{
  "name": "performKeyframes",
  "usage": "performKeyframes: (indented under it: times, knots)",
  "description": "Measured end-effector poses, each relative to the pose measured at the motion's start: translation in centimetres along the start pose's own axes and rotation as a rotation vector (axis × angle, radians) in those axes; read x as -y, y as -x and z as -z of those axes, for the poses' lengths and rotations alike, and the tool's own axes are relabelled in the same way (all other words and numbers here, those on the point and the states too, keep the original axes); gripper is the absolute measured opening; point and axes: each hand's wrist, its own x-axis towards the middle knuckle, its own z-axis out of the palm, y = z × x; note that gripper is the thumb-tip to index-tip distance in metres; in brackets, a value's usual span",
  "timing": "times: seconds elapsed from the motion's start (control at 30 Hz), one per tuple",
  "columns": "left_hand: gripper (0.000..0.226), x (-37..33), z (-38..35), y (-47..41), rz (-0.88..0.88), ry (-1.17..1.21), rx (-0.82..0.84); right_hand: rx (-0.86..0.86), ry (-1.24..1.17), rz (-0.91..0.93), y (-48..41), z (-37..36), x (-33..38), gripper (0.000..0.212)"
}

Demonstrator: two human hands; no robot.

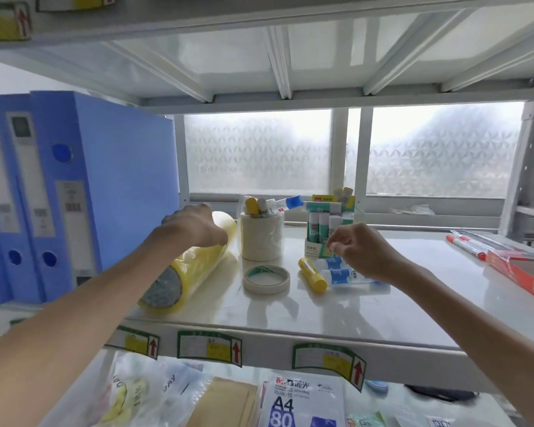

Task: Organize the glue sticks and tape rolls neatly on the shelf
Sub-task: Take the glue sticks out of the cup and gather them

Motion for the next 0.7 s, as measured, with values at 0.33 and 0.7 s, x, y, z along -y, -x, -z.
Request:
performKeyframes:
  times: [0.33,0.7]
  knots:
    - [0.084,-1.1,-1.5,-0.4,-0.062,0.508,-0.11,-0.158,0.115,-0.306,-1.6,2.1,-4.4,0.017]
    - [0.112,-7.3,-9.4,-5.2,0.233,0.949,0.109,0.137,-0.428,-0.291,-10.4,0.1,-8.1,0.068]
